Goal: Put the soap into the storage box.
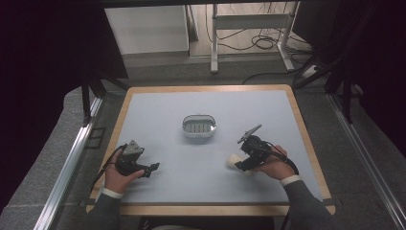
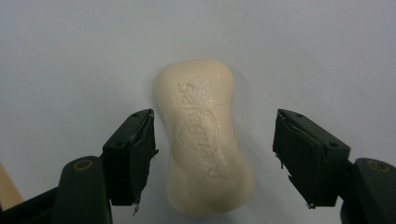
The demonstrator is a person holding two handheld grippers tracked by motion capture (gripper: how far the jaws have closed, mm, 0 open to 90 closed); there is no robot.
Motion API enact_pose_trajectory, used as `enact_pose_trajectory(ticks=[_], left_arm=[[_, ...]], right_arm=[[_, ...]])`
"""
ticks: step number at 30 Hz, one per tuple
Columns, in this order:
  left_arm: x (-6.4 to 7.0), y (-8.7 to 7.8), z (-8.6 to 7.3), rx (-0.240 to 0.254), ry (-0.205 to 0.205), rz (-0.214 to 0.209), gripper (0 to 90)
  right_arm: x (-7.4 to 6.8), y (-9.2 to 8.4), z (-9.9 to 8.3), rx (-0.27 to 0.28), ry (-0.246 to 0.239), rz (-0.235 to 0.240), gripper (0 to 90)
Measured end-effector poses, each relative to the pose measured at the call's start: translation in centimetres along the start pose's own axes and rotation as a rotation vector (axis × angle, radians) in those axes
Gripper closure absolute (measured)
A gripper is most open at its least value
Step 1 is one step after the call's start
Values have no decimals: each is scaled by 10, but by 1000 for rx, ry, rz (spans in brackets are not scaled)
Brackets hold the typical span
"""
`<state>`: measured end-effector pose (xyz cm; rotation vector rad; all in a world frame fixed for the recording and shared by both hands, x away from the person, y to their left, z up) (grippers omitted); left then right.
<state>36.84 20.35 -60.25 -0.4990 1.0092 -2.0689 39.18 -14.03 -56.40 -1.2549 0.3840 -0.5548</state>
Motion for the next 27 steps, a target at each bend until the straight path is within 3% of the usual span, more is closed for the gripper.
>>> enact_pose_trajectory(ticks=[11, 21, 27], left_arm=[[0, 1, 0, -2, 1, 1, 100], [-1, 1, -1, -4, 2, 1, 100], [-1, 1, -1, -1, 0, 2, 99]], right_arm=[[-4, 19, -1, -76, -26, 26, 363], [-6, 29, -5, -149, -55, -5, 446], [-7, 29, -3, -158, -64, -4, 489]])
Point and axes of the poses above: each handheld gripper's, and its own axes: y roughly forward along the jaws, z roughly out of its top, x roughly to its right, the point moved 10 cm from there along y, roughly forward along the jaws, and after that the axes turned 9 degrees about -x, right-handed, at the moved point
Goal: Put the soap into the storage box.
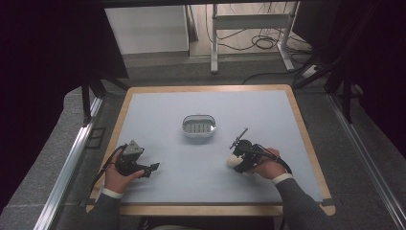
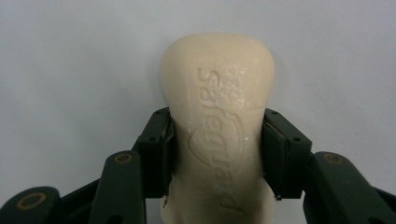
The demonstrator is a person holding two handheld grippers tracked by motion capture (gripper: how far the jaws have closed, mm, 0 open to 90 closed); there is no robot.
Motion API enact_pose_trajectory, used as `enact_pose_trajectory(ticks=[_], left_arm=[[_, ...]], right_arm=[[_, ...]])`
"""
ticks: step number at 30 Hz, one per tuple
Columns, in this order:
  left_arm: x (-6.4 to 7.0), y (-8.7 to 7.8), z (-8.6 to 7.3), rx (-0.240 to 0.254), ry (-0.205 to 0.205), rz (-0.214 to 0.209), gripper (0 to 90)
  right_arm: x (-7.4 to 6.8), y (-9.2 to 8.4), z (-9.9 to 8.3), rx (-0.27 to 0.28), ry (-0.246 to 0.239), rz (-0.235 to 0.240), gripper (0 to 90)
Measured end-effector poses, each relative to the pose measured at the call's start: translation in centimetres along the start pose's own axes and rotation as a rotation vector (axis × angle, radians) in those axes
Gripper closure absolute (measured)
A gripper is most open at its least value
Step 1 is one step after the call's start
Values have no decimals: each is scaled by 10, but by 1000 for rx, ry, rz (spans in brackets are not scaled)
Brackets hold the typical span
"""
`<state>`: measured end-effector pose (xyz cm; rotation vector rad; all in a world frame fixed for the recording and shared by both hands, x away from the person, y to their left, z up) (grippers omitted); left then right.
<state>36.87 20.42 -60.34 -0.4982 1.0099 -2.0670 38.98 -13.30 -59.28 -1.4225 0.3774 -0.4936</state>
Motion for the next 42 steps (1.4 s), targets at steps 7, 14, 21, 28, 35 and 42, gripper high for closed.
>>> enact_pose_trajectory(ticks=[7, 14, 21, 28, 35, 42], left_arm=[[0, 1, 0, -6, 2, 0, 99], [0, 0, 0, 5, -6, -1, 100], [0, 0, 0, 0, 0, 1, 99], [-1, 1, -1, -4, 1, 0, 100], [-1, 1, -1, -1, -4, -4, 99], [-1, 0, -1, 2, -5, -9, 100]], right_arm=[[3, -7, 1, 4, -16, -5, 490], [7, -23, 5, 35, -12, -13, 491], [10, -36, 10, 62, -17, -18, 491], [14, -45, 18, 78, -29, -23, 491], [18, -50, 28, 94, -39, -35, 491], [22, -54, 36, 99, -45, -40, 491]])
Point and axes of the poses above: each handheld gripper's, and its own axes: y roughly forward along the jaws, z roughly out of its top, x roughly to its right, the point moved 10 cm from there along y, roughly forward along the jaws, and after that the axes turned 9 degrees about -x, right-handed, at the moved point
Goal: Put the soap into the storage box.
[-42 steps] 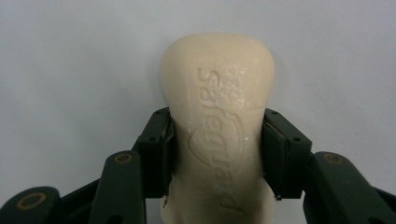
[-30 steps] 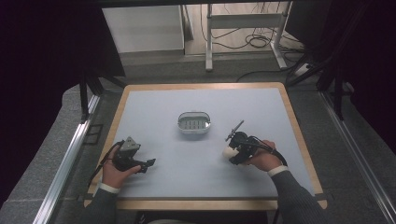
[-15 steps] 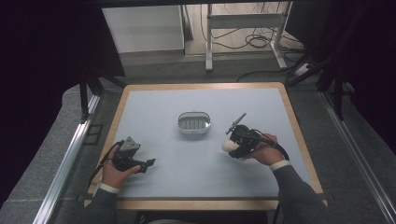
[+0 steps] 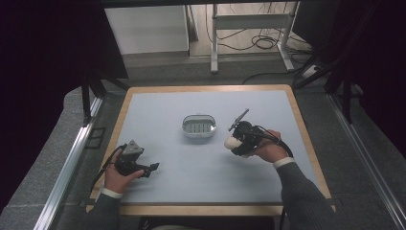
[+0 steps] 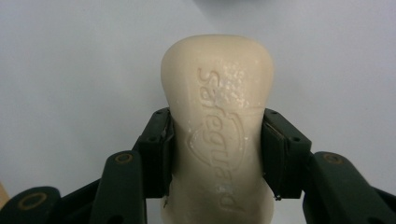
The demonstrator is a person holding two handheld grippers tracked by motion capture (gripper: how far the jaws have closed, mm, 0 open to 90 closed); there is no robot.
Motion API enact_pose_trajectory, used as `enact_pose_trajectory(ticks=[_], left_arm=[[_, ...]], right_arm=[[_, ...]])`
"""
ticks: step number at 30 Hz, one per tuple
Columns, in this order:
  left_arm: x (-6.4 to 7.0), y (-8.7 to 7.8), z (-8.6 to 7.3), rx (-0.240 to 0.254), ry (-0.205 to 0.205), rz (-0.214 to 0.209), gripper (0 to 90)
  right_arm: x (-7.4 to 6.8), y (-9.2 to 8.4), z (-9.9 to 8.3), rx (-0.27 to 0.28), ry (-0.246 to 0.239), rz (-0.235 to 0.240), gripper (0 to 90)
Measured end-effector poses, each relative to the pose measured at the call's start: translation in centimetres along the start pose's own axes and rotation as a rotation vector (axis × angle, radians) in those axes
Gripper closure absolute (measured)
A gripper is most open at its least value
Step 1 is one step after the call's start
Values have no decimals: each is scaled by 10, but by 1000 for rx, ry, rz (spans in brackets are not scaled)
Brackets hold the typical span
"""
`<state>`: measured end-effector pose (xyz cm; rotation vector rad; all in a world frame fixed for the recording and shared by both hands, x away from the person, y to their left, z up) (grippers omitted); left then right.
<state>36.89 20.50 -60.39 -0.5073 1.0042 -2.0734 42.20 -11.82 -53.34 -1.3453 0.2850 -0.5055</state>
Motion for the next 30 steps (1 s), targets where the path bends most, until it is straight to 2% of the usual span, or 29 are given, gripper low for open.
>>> enact_pose_trajectory(ticks=[15, 30], left_arm=[[1, 3, -1, -9, 4, -1, 99], [3, 5, -1, -13, 8, -5, 99]], right_arm=[[13, -7, 24, 18, -7, -18, 490], [19, -9, 46, 28, -15, -9, 491]])
Point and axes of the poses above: each handheld gripper's, and its own axes: y roughly forward along the jaws, z roughly out of its top, x roughly to its right, the point moved 10 cm from there along y, roughly forward along the jaws, and after that the axes turned 9 degrees about -x, right-handed, at the moved point
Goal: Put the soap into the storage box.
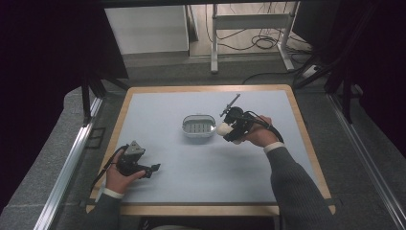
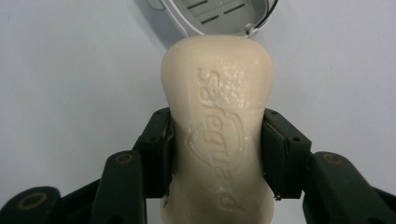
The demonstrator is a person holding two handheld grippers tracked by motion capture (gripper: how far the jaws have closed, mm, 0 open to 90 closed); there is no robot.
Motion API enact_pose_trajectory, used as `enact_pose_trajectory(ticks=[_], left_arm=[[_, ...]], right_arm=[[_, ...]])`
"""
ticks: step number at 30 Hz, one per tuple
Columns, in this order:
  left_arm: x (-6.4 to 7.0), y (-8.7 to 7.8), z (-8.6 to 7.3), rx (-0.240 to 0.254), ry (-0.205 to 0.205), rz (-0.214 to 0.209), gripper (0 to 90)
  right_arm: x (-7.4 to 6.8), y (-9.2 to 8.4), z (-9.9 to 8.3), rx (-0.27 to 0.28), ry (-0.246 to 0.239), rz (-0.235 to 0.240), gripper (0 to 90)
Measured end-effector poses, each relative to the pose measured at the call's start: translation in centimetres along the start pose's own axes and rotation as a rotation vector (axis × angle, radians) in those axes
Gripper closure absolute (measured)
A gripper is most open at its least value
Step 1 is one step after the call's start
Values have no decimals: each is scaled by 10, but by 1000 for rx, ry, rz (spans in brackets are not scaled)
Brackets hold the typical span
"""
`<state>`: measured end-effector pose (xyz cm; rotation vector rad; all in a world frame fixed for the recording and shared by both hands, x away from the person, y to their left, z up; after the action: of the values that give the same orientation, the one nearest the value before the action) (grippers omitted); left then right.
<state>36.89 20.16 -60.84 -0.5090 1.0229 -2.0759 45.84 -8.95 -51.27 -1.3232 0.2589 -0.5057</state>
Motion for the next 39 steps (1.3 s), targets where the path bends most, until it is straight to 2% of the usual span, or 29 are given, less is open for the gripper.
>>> enact_pose_trajectory(ticks=[25, 35, 39], left_arm=[[1, 1, 0, -3, 2, -6, 99], [1, 1, -1, -6, 6, -10, 99], [2, 2, -1, -12, 11, -9, 99]], right_arm=[[0, 7, 24, -5, -33, 11, 491], [2, 14, 42, -6, -89, 12, 491], [2, 16, 46, -9, -92, 15, 491]])
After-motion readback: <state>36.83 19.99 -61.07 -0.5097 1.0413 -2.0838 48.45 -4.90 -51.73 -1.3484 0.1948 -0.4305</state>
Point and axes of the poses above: each handheld gripper's, and its own axes: y roughly forward along the jaws, z roughly out of its top, x roughly to its right, the point moved 10 cm from there along y, roughly forward along the jaws, and after that the axes turned 9 degrees about -x, right-handed, at the moved point
